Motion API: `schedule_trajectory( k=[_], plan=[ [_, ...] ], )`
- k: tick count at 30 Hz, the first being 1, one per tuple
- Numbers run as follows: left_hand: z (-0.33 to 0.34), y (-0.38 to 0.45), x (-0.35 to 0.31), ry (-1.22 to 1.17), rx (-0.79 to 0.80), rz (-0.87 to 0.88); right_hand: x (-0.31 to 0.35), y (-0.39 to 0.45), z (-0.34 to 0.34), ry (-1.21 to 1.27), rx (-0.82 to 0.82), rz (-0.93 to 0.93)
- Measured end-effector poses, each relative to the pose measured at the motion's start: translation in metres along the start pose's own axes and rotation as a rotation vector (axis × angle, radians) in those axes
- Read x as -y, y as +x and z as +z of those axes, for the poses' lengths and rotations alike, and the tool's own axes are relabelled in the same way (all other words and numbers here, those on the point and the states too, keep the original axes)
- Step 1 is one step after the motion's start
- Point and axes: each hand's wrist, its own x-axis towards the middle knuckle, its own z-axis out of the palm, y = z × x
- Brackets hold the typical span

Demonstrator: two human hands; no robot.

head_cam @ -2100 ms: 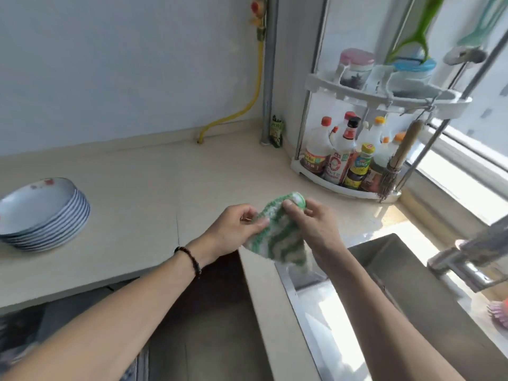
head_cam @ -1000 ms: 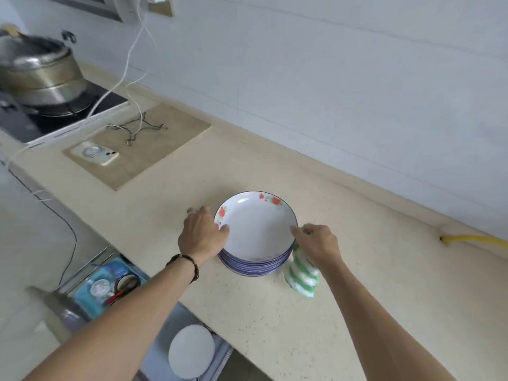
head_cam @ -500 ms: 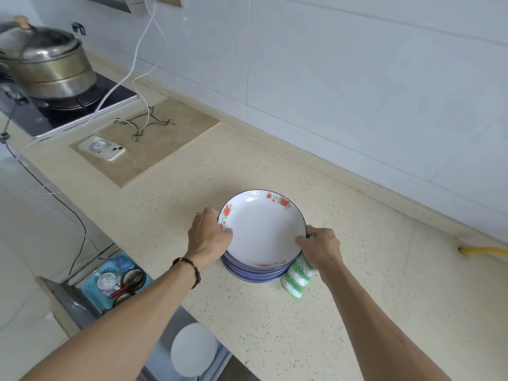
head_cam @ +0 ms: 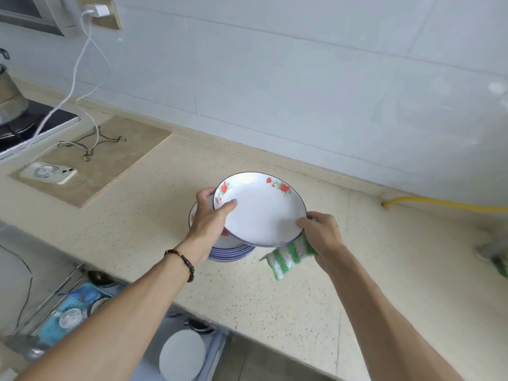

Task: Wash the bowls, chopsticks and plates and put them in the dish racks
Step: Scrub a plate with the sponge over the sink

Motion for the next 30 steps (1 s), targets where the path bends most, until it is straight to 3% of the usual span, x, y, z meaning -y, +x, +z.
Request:
schedule_trajectory(
  k=[7,14,22,27,30],
  plan=[
    [0.060,-0.074,0.000,-0.135,0.298,-0.071,-0.041,-0.096,-0.072,0.104,-0.271,0.086],
    [0.142,-0.175,0.024,-0.056,0.553,-0.163,-0.102,-0.202,-0.169,0.135,-0.536,0.182],
    [0.233,-0.315,0.066,0.128,0.711,-0.187,-0.213,-0.328,-0.264,0.205,-0.654,0.334],
    [0.282,-0.396,0.090,0.383,0.818,-0.083,-0.289,-0.404,-0.301,0.167,-0.733,0.430],
    [0.307,-0.439,0.102,0.675,0.931,0.197,-0.325,-0.450,-0.315,0.103,-0.803,0.455]
  ],
)
